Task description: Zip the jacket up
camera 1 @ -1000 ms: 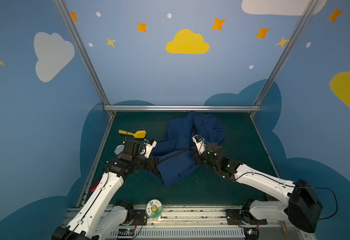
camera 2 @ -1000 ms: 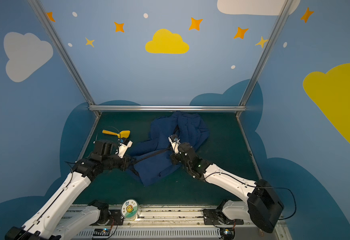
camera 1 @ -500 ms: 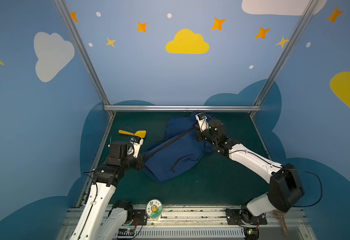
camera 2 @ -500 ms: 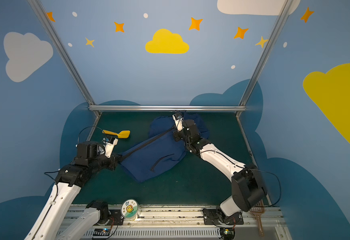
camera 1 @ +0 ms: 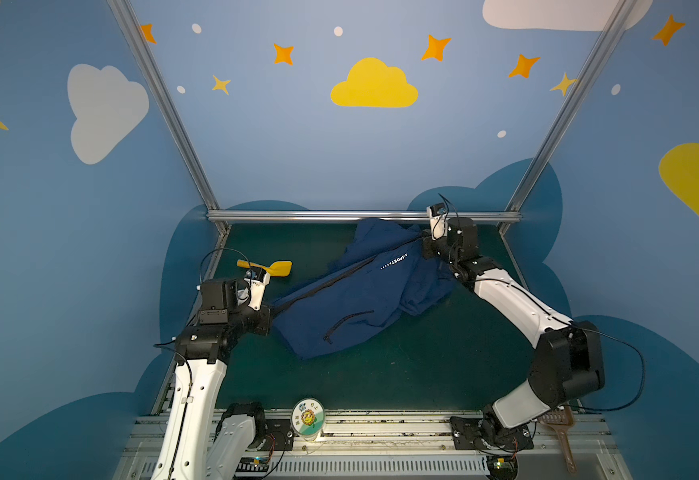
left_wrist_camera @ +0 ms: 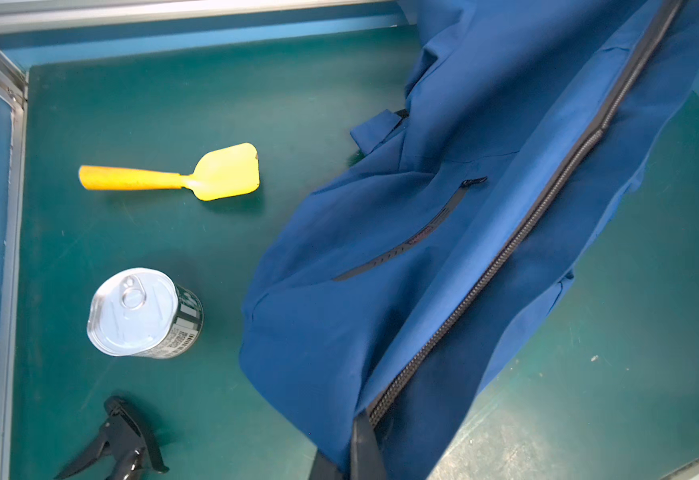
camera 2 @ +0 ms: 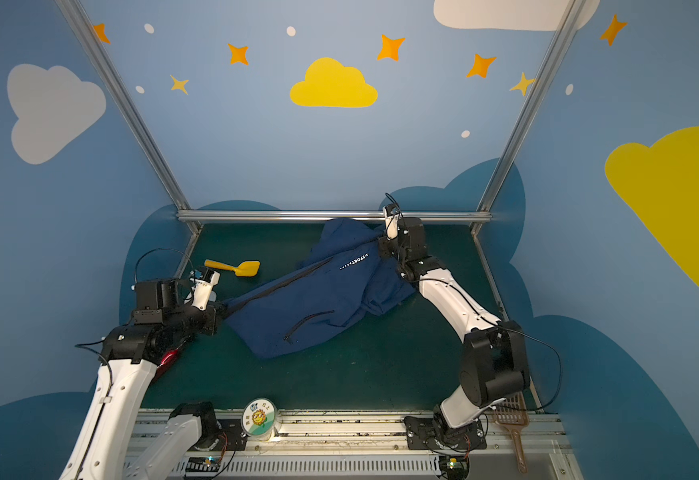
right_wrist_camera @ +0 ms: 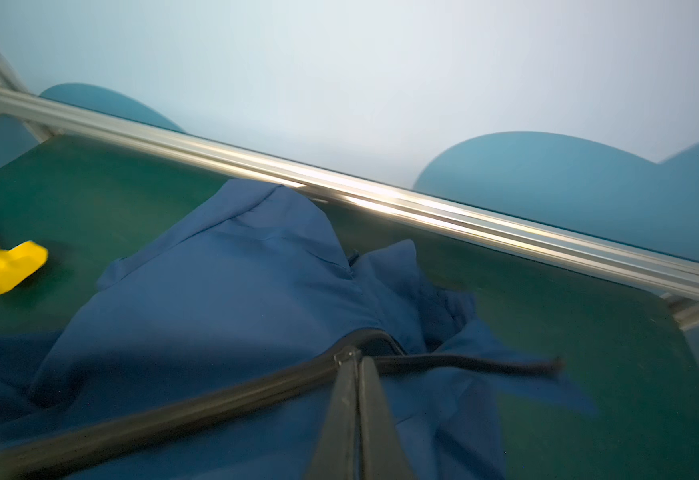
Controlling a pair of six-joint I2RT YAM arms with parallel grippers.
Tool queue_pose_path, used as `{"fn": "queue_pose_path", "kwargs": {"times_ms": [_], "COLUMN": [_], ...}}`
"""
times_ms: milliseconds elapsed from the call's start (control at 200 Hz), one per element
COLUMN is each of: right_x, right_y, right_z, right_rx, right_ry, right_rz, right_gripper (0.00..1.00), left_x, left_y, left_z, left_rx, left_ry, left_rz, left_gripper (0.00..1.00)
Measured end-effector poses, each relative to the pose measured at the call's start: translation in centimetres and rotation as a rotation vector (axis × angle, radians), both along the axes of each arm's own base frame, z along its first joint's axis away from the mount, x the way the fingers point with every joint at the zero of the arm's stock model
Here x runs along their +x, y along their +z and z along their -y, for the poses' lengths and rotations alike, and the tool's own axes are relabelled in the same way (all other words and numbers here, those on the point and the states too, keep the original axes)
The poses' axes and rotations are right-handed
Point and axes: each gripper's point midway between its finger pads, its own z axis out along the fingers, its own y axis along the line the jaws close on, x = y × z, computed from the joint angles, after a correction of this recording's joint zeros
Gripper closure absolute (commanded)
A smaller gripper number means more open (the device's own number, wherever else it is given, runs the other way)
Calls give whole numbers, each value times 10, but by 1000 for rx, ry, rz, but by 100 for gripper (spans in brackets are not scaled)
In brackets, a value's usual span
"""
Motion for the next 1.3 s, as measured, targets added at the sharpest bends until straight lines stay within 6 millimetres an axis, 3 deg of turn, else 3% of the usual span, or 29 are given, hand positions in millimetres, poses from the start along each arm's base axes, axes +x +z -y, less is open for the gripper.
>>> {"fn": "queue_pose_path", "kwargs": {"times_ms": [205,531,681,1026,1297], "right_x": [-39,-111,-139,-174,-196], "right_y": [-25,-92,-111,-133,-139], "right_z": [61,128,153,186,204], "right_rx": [70,180,235,312,360], "right_ry": [-135,-376,-486,-659,-799], "right_rz": [-49,-138,-152,-183,-208], "right_gripper": [100,100,100,100,100], "left_x": [-3,-11,-12,-25,-41], "left_y": [-11,-29,-38,-52,-66], "left_z": [4,4,4,18,33], "left_rx": [49,129,148,194,281], "left_ry": [-78,-138,-153,-297,-470], "left_rz": [48,153,162,209,295], "left_gripper": [97,97,97,97,97]}}
